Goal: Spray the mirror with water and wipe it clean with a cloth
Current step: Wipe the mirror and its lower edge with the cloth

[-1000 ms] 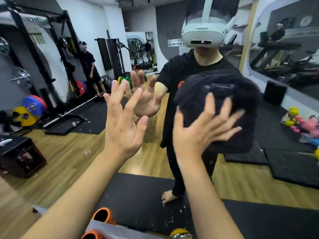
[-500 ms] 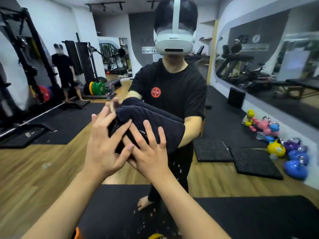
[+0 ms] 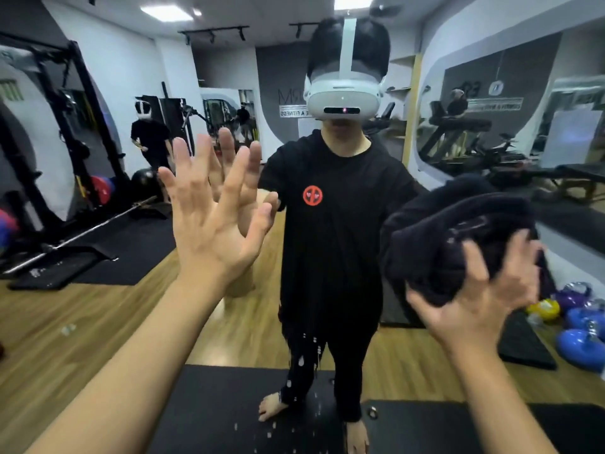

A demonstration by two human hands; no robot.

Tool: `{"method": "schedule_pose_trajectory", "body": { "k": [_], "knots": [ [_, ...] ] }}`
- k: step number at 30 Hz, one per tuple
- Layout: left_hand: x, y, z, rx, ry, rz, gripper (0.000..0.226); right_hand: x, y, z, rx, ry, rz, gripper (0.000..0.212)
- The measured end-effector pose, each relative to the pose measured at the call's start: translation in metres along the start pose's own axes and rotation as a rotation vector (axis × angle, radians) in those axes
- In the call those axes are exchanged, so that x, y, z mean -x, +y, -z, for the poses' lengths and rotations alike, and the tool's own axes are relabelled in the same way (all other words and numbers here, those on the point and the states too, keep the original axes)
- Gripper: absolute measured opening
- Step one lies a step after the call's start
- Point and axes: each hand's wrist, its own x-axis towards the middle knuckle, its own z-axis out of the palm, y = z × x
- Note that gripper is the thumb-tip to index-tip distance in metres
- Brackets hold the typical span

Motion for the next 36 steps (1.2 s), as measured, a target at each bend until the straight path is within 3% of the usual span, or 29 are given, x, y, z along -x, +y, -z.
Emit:
{"method": "schedule_pose_trajectory", "body": {
  "k": [6, 9, 13, 17, 20, 23, 27, 30, 33, 36],
  "knots": [
    [-0.01, -0.002, -0.001, -0.05, -0.055, 0.115, 0.069, -0.021, 0.003, -0.032, -0.225, -0.023, -0.486, 0.087],
    [-0.013, -0.004, 0.008, -0.027, -0.073, 0.096, 0.067, -0.029, -0.051, -0.037, -0.233, 0.031, -0.54, 0.084],
    [-0.023, -0.038, 0.032, 0.039, -0.016, 0.064, 0.064, -0.052, -0.127, -0.022, -0.264, 0.056, -0.422, 0.078],
    [-0.051, -0.105, 0.066, -0.047, 0.043, 0.304, 0.069, -0.059, -0.178, -0.027, -0.221, 0.06, -0.38, 0.075],
    [-0.071, -0.151, 0.082, -0.101, -0.051, 0.42, 0.069, -0.065, -0.219, -0.038, -0.205, 0.064, -0.34, 0.079],
    [-0.074, -0.169, 0.082, -0.095, -0.157, 0.428, 0.074, -0.067, -0.271, -0.05, -0.16, 0.047, -0.267, 0.081],
    [-0.073, -0.172, 0.087, -0.036, -0.171, 0.401, 0.072, -0.042, -0.342, -0.065, -0.124, -0.055, -0.049, 0.082],
    [-0.072, -0.177, 0.092, -0.097, -0.214, 0.362, 0.071, 0.003, -0.375, -0.076, -0.071, -0.145, 0.222, 0.082],
    [-0.071, -0.181, 0.096, -0.137, -0.233, 0.311, 0.073, 0.042, -0.369, -0.081, -0.029, -0.188, 0.455, 0.079],
    [-0.069, -0.192, 0.102, -0.145, -0.242, 0.245, 0.071, 0.055, -0.339, -0.077, -0.032, -0.184, 0.557, 0.073]
  ]
}}
